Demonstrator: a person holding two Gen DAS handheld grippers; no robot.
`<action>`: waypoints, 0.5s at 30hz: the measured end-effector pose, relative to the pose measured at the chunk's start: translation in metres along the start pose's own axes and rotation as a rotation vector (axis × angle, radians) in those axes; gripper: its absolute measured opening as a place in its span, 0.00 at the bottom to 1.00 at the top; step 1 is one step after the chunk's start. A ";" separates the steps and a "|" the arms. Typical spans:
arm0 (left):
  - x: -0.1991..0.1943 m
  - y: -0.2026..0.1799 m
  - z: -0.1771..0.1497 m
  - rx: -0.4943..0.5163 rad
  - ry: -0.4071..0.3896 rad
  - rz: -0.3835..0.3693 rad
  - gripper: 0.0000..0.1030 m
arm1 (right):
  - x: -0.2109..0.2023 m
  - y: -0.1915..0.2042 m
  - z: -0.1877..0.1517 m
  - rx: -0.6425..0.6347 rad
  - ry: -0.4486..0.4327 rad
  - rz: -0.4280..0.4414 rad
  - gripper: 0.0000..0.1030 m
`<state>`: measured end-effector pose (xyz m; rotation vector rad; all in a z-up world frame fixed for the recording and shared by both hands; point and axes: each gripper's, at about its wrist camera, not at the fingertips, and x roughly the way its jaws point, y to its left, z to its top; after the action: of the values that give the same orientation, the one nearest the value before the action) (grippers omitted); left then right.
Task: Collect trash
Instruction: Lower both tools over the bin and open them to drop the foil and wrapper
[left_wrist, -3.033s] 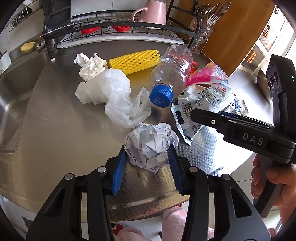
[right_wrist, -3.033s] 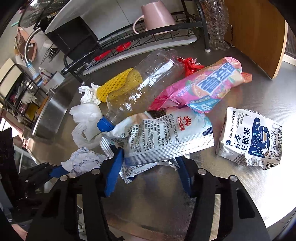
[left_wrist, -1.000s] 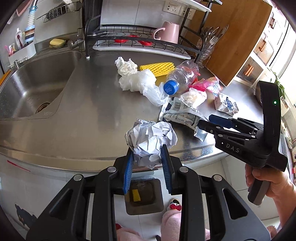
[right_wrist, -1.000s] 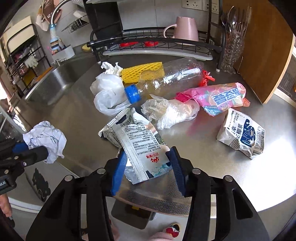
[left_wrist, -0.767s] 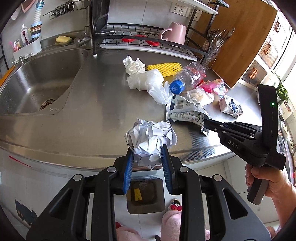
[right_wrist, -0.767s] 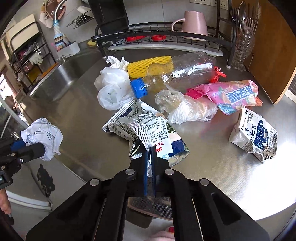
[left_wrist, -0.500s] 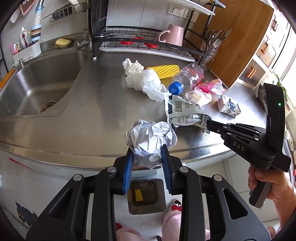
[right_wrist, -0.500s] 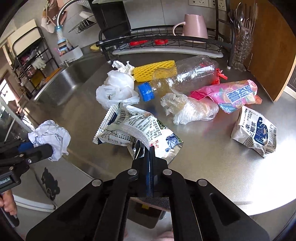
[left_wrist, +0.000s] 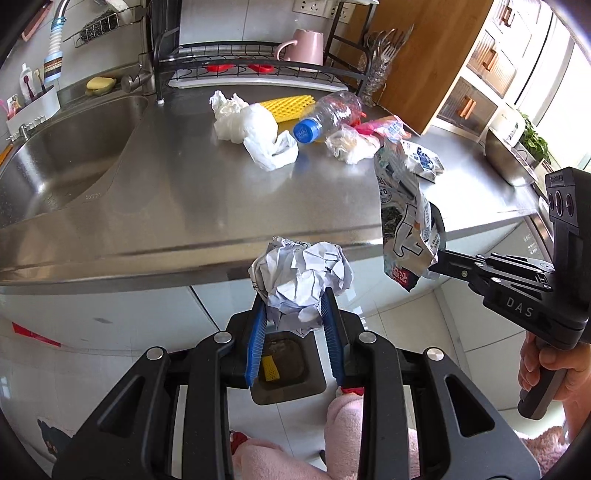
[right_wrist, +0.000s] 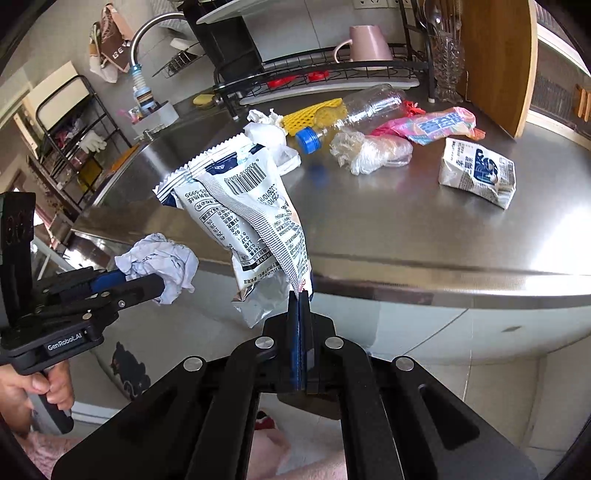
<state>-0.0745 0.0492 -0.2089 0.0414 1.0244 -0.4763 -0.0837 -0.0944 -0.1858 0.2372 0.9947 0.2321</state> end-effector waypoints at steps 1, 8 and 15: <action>0.000 -0.001 -0.006 0.006 0.009 -0.005 0.27 | -0.003 0.000 -0.007 0.005 0.004 -0.002 0.02; 0.023 -0.003 -0.045 0.018 0.109 -0.042 0.27 | 0.002 -0.004 -0.062 0.075 0.099 -0.016 0.02; 0.072 0.002 -0.076 0.006 0.216 -0.045 0.27 | 0.049 -0.013 -0.105 0.133 0.248 -0.036 0.02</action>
<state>-0.1047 0.0438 -0.3094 0.0763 1.2375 -0.5241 -0.1458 -0.0830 -0.2836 0.3169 1.2614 0.1643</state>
